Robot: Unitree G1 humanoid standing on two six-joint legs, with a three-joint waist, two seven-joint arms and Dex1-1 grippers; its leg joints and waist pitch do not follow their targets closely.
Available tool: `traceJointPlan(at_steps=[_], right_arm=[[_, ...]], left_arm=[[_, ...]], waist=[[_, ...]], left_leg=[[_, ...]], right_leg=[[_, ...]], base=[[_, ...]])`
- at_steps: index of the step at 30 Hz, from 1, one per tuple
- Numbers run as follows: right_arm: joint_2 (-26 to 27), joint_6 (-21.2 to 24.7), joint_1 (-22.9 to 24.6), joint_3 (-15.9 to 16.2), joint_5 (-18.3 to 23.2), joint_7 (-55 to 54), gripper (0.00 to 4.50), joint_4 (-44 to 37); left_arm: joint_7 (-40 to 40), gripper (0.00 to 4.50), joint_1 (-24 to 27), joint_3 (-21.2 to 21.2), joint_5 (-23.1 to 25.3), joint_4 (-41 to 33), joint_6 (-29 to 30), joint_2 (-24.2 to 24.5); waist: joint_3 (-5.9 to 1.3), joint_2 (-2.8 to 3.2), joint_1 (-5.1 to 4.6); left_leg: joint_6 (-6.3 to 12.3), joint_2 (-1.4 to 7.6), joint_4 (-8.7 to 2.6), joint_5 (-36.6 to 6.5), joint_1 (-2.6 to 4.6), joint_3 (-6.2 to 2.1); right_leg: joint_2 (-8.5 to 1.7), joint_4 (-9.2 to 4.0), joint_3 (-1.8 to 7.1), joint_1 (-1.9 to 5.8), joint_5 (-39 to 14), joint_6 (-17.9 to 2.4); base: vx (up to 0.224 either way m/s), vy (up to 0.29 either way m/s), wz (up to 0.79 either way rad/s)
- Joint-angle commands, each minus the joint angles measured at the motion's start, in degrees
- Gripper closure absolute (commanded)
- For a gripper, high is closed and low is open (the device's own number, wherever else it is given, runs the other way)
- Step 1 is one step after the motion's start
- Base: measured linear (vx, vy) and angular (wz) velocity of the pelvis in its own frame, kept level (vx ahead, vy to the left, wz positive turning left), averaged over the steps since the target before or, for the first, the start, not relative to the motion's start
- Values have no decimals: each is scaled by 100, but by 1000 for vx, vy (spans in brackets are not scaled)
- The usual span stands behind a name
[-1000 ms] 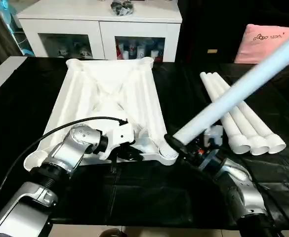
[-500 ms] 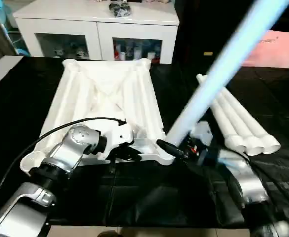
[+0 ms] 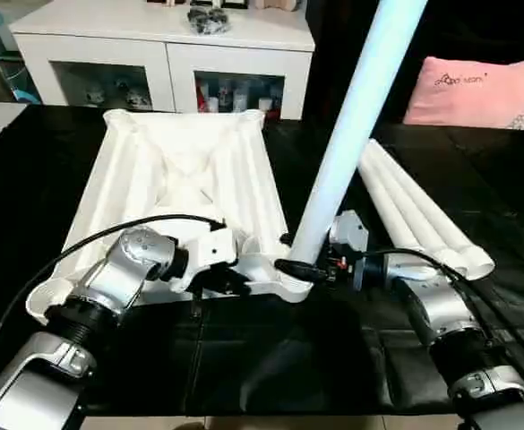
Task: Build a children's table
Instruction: Insert table leg to table base
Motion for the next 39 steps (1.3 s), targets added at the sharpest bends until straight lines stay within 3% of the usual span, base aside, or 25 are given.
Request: traceJointPlan(at_steps=[1,4,6,8,9,11,13,19,21,22,24,27,29,30,31,34,39], right_arm=[[-60,365,603,416,-474,19,257,834],[17,378,704,86,-197,-150,257,859],[37,384,716,12,-154,-180,257,873],[36,396,793,-60,-111,-221,257,855],[34,411,832,-82,-92,-241,257,834],[31,422,881,-95,-83,-260,257,795],[26,421,918,-89,-94,-269,257,761],[-3,364,948,69,-257,-272,257,701],[-40,344,879,204,-352,-136,257,677],[-42,345,869,217,-361,-125,257,676],[-77,361,777,348,-444,18,257,655],[-144,410,601,566,-575,297,257,619],[-155,480,465,657,-614,443,257,615],[-142,490,278,753,-661,616,257,732],[-143,476,201,801,-686,706,257,798],[-162,375,40,920,-768,904,257,1004],[-229,266,-15,996,-791,1124,257,1088]], left_arm=[[-39,450,-179,59,-44,-318,-192,48],[-123,450,-239,64,-76,-271,-204,30],[-148,450,-253,69,-75,-255,-213,34],[-211,450,-276,65,-63,-238,-223,39],[-239,450,-283,56,-62,-235,-219,40],[-290,450,-291,46,-56,-228,-222,46],[-323,450,-296,39,-53,-224,-225,52],[-390,450,-360,31,-24,-136,-279,65],[-431,450,-371,32,-23,-125,-289,90],[-435,450,-374,32,-22,-118,-294,94],[-474,450,-363,23,-9,-116,-339,140],[-509,450,-329,28,-14,-153,-350,193],[-518,450,-312,37,-19,-181,-339,211],[-512,450,-293,46,-24,-219,-314,217],[-505,450,-286,50,-26,-244,-296,216],[-526,450,-245,57,-53,-359,-252,237],[-810,450,-184,5,-126,-457,-414,325]], waist=[[-189,163,-1],[-195,207,15],[-197,196,8],[-198,286,21],[-194,297,18],[-188,284,19],[-192,354,34],[-200,361,42],[-201,322,37],[-194,340,41],[-199,317,39],[-220,293,38],[-235,231,53],[-246,244,58],[-254,97,30],[-267,160,71],[-296,114,76]], left_leg=[[-334,516,-499,-2757,174,-313],[-363,524,-512,-2849,183,-323],[-371,525,-520,-2868,174,-322],[-400,518,-520,-2942,185,-325],[-394,513,-519,-2954,179,-317],[-367,508,-517,-2936,165,-317],[-344,510,-514,-2873,162,-324],[-266,506,-511,-2712,144,-309],[-241,508,-512,-2673,142,-303],[-241,509,-511,-2690,144,-307],[-231,510,-514,-2666,147,-309],[-200,515,-514,-2434,121,-294],[-88,509,-496,-2106,100,-267],[-63,511,-493,-1999,94,-263],[10,515,-492,-1831,62,-242],[55,525,-470,-1667,81,-233],[118,522,-451,-1434,71,-224]], right_leg=[[-651,-553,386,-8,-2203,-1095],[-642,-555,386,-3,-2106,-1120],[-629,-548,379,5,-2014,-1152],[-615,-528,367,7,-1906,-1200],[-620,-536,368,14,-1902,-1218],[-623,-544,366,24,-1981,-1207],[-629,-541,370,26,-2007,-1194],[-629,-549,367,30,-2040,-1174],[-631,-561,367,30,-2124,-1146],[-636,-570,369,21,-2230,-1119],[-634,-570,369,19,-2288,-1089],[-620,-520,372,40,-1973,-1156],[-635,-495,377,64,-1717,-1198],[-635,-493,374,76,-1620,-1203],[-607,-478,352,99,-1427,-1237],[-623,-446,351,86,-1174,-1285],[-610,-385,331,126,-615,-1361]], base=[[0,0,0],[0,0,0],[0,0,0],[0,0,0],[0,0,0],[0,0,0],[0,0,0],[0,0,0],[0,0,0],[0,0,0],[0,0,0],[0,0,0],[0,0,0],[0,0,0],[0,0,0],[0,0,0],[0,0,0]])
